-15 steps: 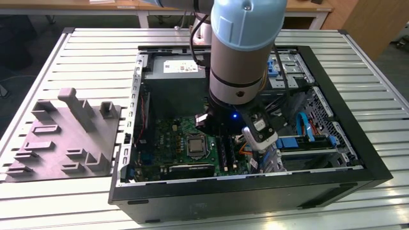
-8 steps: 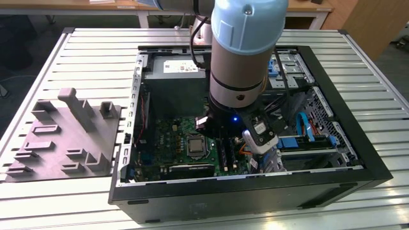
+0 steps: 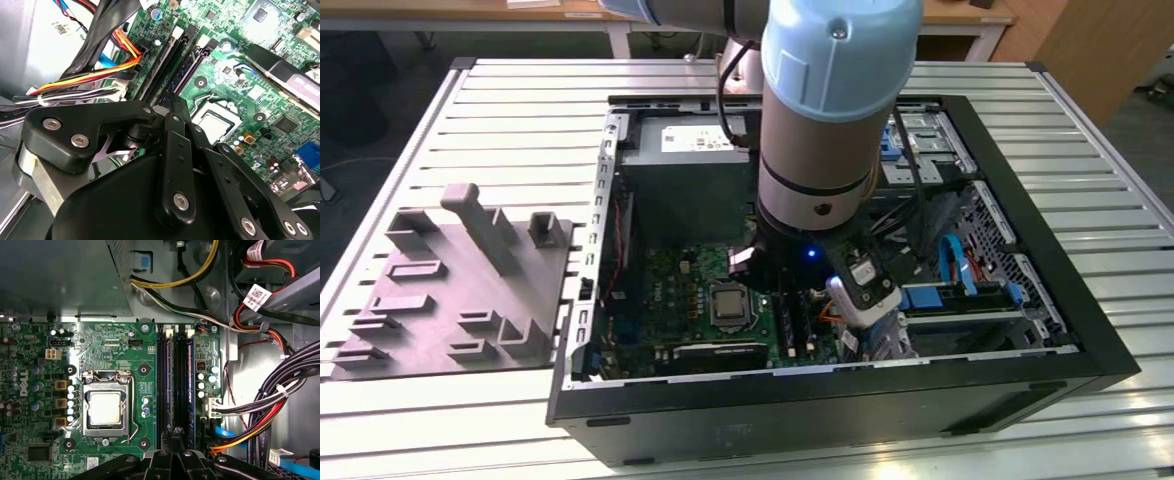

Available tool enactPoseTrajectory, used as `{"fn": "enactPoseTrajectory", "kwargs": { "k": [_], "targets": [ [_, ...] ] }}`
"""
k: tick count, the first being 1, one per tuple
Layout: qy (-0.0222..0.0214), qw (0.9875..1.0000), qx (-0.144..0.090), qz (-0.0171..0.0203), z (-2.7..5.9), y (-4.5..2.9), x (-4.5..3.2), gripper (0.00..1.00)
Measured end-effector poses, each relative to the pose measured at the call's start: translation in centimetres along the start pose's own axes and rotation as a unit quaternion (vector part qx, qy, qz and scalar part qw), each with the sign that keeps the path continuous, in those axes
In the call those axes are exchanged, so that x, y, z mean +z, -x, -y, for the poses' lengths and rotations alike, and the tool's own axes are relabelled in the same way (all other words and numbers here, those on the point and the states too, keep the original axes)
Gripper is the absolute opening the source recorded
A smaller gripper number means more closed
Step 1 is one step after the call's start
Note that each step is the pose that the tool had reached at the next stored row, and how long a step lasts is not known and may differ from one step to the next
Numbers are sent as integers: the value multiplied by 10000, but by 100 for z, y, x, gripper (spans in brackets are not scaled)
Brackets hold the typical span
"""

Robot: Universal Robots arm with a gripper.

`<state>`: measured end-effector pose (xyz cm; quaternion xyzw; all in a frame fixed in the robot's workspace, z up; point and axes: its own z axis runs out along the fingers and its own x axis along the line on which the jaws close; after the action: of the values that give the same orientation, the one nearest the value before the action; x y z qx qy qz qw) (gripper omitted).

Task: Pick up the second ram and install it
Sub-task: 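Press down the second ram until it locks into place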

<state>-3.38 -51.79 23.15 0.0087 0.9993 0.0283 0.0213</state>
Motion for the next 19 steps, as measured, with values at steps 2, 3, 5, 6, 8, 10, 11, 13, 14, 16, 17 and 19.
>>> {"fn": "enactPoseTrajectory", "kwargs": {
  "k": [2, 3, 5, 6, 8, 10, 11, 13, 14, 16, 17, 19],
  "targets": [
    [1, 10000, 0, 1, 0, 0, 3, 10],
    [3, 10000, 0, 1, 1, 0, 10, 10],
    [1, 10000, 0, 1, 3, -1, 23, 10],
    [1, 10000, 0, 1, 5, -1, 25, 10],
    [1, 10000, -1, 1, 16, -1, 25, 10],
    [2, 10000, 1, 1, 20, -1, 26, 10],
    [3, 10000, 1, 1, 21, -1, 30, 10],
    [2, 10000, 0, 1, 24, -1, 42, 10],
    [2, 10000, 0, 2, 24, -2, 49, 10],
    [1, 10000, 0, 1, 25, -2, 51, 10],
    [0, 10000, 0, 1, 25, -2, 51, 10],
    [1, 10000, 0, 1, 24, -2, 52, 10]
  ]
}}
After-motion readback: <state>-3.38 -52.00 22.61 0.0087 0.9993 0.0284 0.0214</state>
